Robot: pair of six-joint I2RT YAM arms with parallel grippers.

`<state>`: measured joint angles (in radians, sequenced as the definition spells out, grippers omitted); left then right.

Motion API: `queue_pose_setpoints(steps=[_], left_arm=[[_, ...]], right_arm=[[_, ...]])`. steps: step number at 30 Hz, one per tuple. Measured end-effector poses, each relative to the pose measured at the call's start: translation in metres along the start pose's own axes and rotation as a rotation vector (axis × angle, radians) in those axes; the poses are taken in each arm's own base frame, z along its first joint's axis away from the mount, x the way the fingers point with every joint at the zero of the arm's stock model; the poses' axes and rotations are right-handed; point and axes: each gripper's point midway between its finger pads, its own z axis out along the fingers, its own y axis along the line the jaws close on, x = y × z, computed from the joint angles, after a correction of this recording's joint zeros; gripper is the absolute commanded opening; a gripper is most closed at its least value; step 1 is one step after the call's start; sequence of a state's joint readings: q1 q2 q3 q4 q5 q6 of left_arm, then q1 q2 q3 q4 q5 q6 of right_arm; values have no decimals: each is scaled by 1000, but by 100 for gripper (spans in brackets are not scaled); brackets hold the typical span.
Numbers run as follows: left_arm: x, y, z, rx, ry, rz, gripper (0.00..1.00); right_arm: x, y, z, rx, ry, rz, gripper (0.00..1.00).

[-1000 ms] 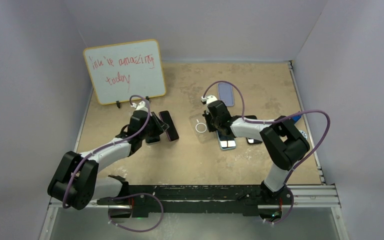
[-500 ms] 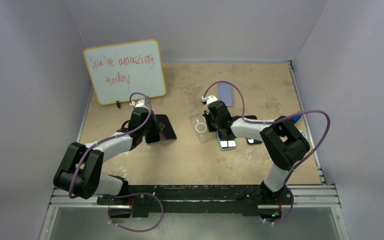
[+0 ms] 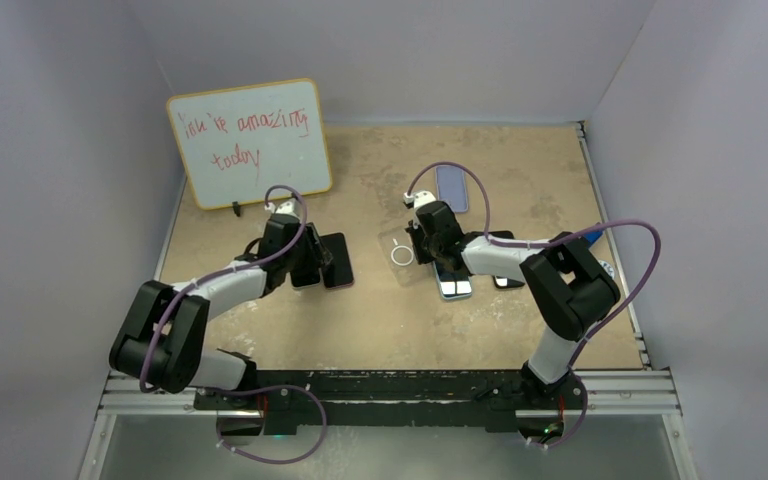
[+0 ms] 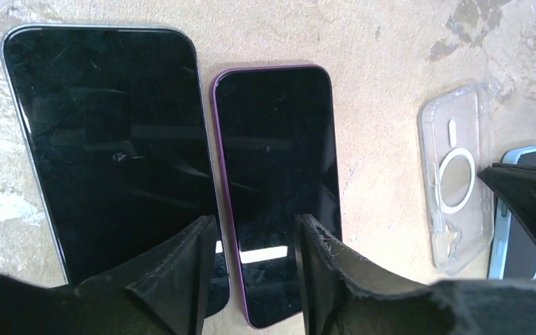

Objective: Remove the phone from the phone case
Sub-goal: Move the phone case to the center of the board, then pick up the phone case from the center of the board.

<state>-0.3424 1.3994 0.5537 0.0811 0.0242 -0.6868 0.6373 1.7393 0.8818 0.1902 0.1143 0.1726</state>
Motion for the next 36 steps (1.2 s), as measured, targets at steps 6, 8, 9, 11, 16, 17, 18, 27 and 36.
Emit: queue_pose_setpoints(steps=[6,8,9,11,16,17,18,27,36], left_arm=[[0,0,-11,-4,7,2,55],[-3,-3,-19,6,-2,2,56],[-4,-5,-23,15,-9,2,58],[-10,-11,-36,38,-26,5,60],[-42,-37,-82,109,-114,47,69],[-51,-42,-93,118,-140,58,71],[-64,-48,-108,125,-181,77,73],[-131,-50,-217,73,-523,216,79],[-127,-21,-226,-44,-558,304,80]], right_arm=[[-1,1,-1,-5,-3,16,0],[-1,1,-2,-6,-3,24,0],[-2,2,-2,-7,-5,28,0],[-3,1,-3,-4,-7,36,0],[-16,-7,-6,15,-16,73,0],[-22,-10,-6,20,-26,81,0],[-30,-14,-7,26,-38,93,0],[-102,-60,0,99,-150,187,0],[-102,-189,-22,301,-146,328,0]])
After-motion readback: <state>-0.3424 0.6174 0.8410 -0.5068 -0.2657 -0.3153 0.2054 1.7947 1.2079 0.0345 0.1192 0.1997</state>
